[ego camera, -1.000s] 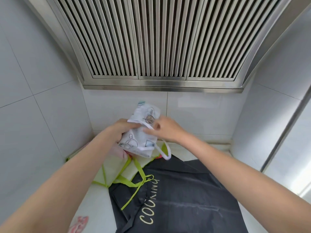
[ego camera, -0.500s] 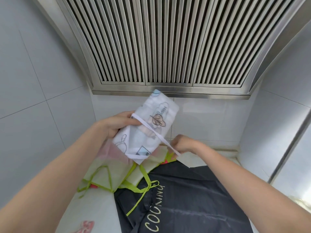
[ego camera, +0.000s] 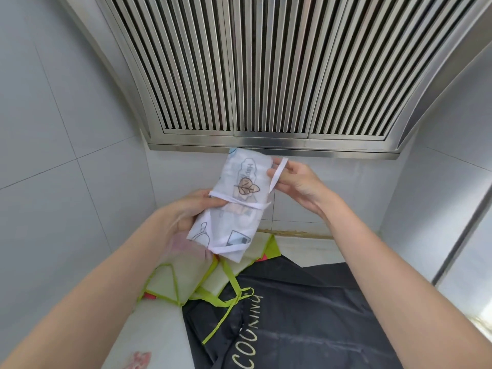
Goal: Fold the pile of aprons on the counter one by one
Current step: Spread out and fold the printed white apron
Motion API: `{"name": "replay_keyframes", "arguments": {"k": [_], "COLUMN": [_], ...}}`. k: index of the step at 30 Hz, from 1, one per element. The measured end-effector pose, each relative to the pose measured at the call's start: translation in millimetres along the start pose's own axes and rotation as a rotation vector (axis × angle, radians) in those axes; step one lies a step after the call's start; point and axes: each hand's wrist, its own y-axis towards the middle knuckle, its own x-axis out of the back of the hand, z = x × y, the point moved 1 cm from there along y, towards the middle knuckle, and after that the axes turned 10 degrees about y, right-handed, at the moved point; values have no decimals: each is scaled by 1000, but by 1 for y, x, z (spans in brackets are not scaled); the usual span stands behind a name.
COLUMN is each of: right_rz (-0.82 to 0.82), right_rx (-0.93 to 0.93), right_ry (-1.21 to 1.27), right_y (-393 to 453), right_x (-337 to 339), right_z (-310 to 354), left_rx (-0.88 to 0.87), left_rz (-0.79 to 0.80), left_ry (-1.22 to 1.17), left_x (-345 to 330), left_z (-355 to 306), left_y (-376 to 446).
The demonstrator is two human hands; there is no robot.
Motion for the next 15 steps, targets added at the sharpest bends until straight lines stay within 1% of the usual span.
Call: {"name": "replay_keyframes", "arguments": {"k": [3, 4, 7, 11, 13, 15], "right_rz": [-20, -16, 6, 74, 36, -72], "right_rx": [-11, -25, -93, -164, -123, -37], "right_ry": [-374, -445, -537, -767, -818, -804], "right_y": [2, 2, -5, -13, -16, -17], "right_x": [1, 1, -1, 3, -1, -4], "right_z": [10, 11, 13, 9, 7, 7], "left_rx": [5, 10, 49, 66, 54, 28], "left_rz": [59, 94, 191, 258, 278, 266], "left_ry": [86, 107, 255, 393, 432, 448], "left_x": [8, 9, 9, 2, -4, -9], "left_z": [0, -2, -4, -9, -10, -10], "left_y": [4, 3, 4, 4, 4, 4]}}
